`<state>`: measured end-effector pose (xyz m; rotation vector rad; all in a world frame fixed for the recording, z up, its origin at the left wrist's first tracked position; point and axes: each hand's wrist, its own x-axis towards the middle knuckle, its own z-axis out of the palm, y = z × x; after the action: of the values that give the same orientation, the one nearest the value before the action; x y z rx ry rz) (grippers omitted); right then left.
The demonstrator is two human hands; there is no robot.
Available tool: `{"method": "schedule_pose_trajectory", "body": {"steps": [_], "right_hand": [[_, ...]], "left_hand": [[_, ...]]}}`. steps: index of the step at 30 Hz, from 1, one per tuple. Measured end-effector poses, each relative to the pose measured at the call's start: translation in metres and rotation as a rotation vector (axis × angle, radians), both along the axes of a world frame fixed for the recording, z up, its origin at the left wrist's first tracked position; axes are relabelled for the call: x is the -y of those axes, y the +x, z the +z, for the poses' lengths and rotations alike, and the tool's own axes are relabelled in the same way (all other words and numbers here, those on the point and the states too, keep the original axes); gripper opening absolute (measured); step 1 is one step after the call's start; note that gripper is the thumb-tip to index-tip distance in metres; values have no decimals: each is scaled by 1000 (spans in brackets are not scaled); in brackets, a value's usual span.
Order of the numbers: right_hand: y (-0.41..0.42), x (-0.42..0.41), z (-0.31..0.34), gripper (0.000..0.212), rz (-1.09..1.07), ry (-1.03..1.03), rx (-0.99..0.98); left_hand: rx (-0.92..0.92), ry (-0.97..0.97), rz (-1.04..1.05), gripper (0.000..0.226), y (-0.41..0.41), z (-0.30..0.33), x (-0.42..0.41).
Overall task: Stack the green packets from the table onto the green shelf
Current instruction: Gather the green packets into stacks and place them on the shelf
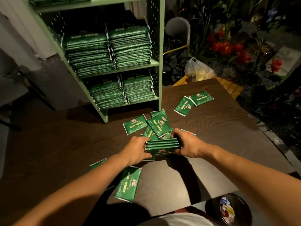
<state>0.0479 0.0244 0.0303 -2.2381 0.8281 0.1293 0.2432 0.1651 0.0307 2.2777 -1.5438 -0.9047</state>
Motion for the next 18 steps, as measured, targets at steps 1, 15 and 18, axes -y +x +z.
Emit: {"method": "schedule_pose_trajectory", "body": {"steps": [1, 15, 18], "right_hand": [[2, 3, 6, 41, -14, -4, 16], [33, 32, 88, 42, -118, 187, 235], [42, 38, 105, 35, -103, 197, 260]], "left_hand": [[5, -4, 15, 79, 3, 6, 1], [-72, -110, 44, 43, 47, 98, 14], [-6, -109, -1, 87, 56, 119, 14]]}}
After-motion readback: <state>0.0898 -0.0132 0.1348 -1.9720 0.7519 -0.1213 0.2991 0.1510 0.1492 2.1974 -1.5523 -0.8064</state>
